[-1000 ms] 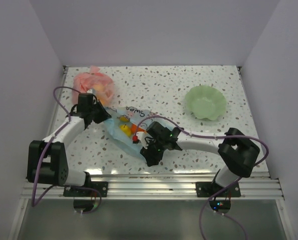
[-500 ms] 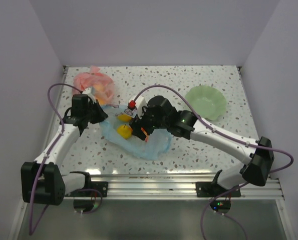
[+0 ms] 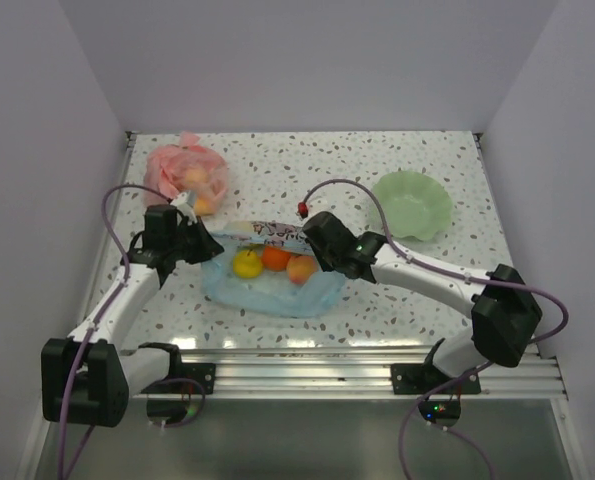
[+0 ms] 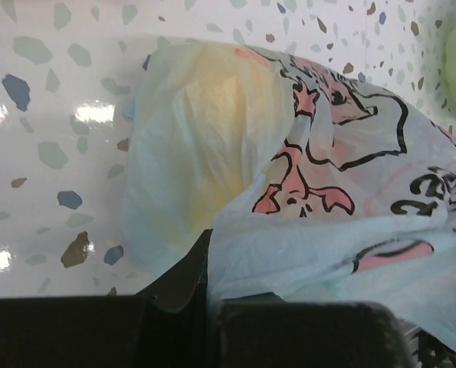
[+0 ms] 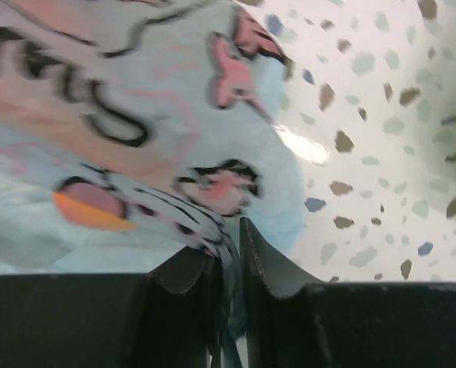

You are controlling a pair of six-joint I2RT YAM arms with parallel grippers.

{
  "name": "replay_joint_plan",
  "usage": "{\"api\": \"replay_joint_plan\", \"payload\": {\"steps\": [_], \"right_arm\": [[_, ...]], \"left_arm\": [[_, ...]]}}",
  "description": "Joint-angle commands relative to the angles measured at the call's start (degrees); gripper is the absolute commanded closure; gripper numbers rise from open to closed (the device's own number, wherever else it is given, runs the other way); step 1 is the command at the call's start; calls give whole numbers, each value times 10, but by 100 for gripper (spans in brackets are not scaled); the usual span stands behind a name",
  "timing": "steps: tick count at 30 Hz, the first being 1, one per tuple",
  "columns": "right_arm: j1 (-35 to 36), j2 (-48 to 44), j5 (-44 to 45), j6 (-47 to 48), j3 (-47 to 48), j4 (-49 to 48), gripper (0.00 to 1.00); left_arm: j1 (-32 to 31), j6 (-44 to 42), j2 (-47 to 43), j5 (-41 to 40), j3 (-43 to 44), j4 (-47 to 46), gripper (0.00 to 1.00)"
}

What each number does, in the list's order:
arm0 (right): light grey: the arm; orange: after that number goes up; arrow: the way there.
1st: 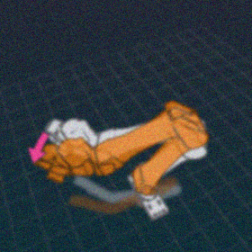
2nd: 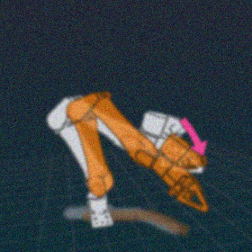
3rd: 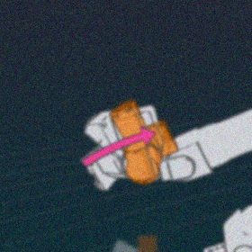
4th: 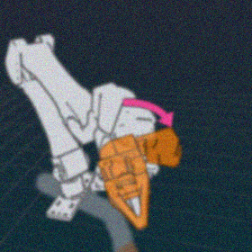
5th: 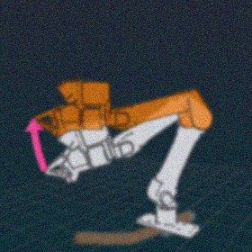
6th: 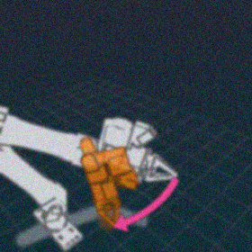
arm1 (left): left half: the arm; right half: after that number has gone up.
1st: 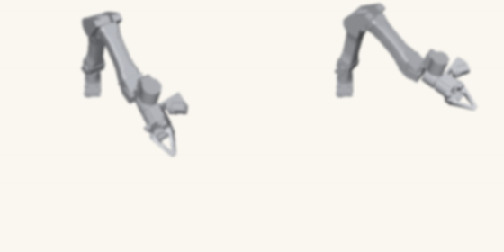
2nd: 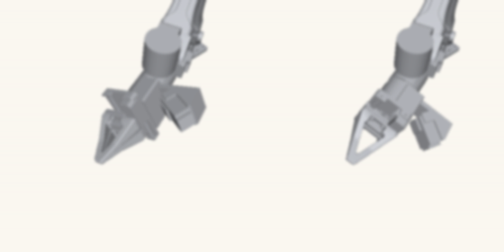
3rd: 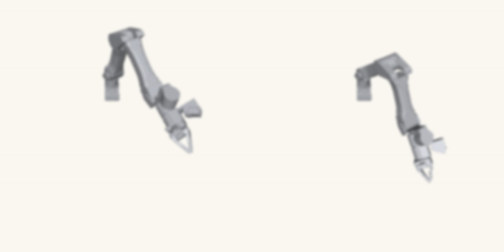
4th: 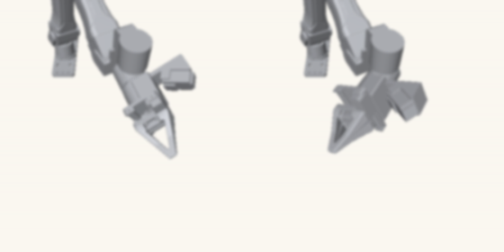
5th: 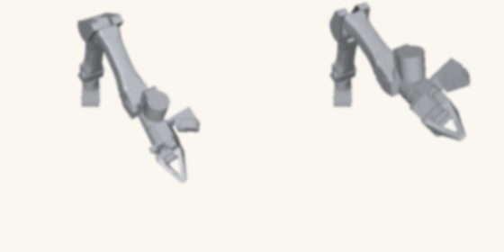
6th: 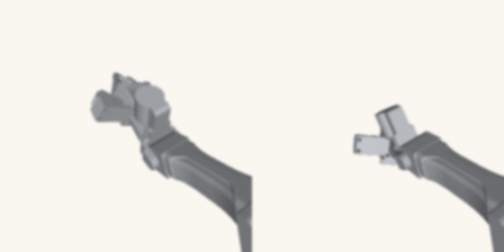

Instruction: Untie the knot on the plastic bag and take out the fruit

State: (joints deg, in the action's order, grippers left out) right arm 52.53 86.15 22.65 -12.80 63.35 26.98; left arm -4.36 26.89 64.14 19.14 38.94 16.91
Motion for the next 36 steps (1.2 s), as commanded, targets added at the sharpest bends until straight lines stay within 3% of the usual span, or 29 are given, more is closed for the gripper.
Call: {"api": "replay_joint_plan", "payload": {"steps": [1, 3, 8, 19, 20, 23, 24, 28, 31, 36], "right_arm": [[-58, -17, 72, -81, -52, -8, 83], [-112, -33, 43, -100, -87, -47, 93], [-214, 17, -100, -115, -97, -119, 100], [-273, 215, -217, -86, 14, -234, 93], [-273, 223, -223, -78, 31, -231, 90], [-273, 234, -225, -45, 103, -190, 66], [-272, 224, -224, -23, 129, -172, 49], [-270, 175, -243, 7, 172, -106, 24], [-256, 123, -235, 34, 172, -82, 18], [-212, 56, -187, 79, 193, -38, 18]], "left_arm": [[4, 4, -11, 28, -19, -28, 98], [4, -3, -11, 34, -23, -24, 98], [4, -29, 5, 44, -15, -27, 98], [4, -20, 20, 64, -5, -62, 98], [4, -16, 17, 61, -4, -64, 98], [4, -4, 13, 49, 8, -65, 99], [4, 0, 15, 47, 10, -66, 99], [4, 33, 32, 48, 27, -57, 100], [2, 39, 33, 36, 25, -57, 100], [2, 40, 27, 19, 20, -54, 100]]}}
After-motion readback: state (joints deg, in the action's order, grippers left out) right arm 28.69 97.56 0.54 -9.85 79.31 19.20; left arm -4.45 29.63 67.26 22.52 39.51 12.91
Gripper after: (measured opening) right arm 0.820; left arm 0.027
